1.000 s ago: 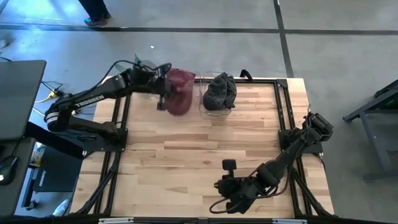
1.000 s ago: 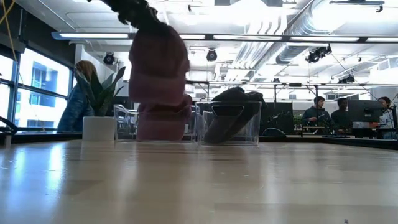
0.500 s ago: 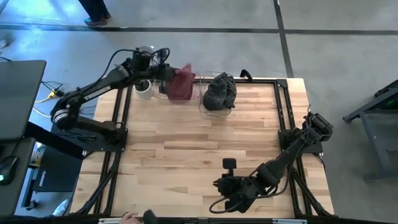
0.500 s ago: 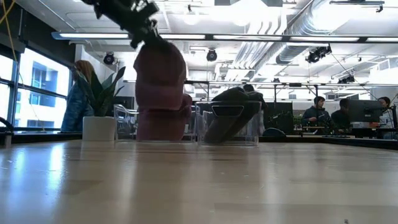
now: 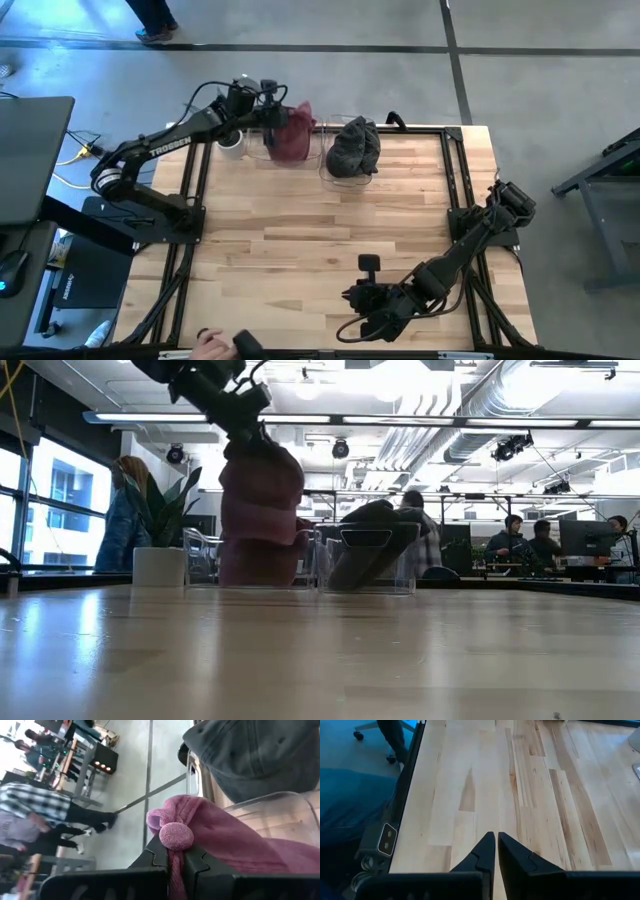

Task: Pick & Place hat
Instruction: Put the red cap into the left transparent bin

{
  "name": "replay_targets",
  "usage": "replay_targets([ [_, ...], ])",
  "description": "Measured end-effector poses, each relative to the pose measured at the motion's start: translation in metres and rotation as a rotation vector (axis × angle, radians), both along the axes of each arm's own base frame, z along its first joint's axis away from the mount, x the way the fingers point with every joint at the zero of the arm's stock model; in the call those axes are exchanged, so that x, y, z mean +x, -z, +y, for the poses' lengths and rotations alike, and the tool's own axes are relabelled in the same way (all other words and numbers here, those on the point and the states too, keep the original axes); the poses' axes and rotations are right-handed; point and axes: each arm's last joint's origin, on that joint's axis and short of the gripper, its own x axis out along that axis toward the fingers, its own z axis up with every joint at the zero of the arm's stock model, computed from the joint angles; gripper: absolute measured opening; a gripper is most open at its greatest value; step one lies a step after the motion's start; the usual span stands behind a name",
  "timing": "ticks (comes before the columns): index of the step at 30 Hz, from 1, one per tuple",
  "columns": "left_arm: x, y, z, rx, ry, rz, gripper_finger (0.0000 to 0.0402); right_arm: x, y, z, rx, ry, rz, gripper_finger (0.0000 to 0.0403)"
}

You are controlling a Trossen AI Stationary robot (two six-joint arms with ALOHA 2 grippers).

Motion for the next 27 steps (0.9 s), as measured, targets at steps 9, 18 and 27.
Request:
replay_targets([
  [9,0.003,-0.001,-0.002,0.073,-0.011,0.034,0.0000,0.001,-0.001,0.000,-0.011,0.015,-0.018,0.0016],
  [18,0.015,0.002,-0.018,0.163,-0.022,0.095,0.0000,0.001,-0.001,0.000,-0.010,0.016,-0.022,0.0017],
  [27,0.022,0.042,-0.055,0.102,0.056,0.188,0.0000,-0.001,-0.001,0.002,-0.009,0.008,-0.025,0.0017],
])
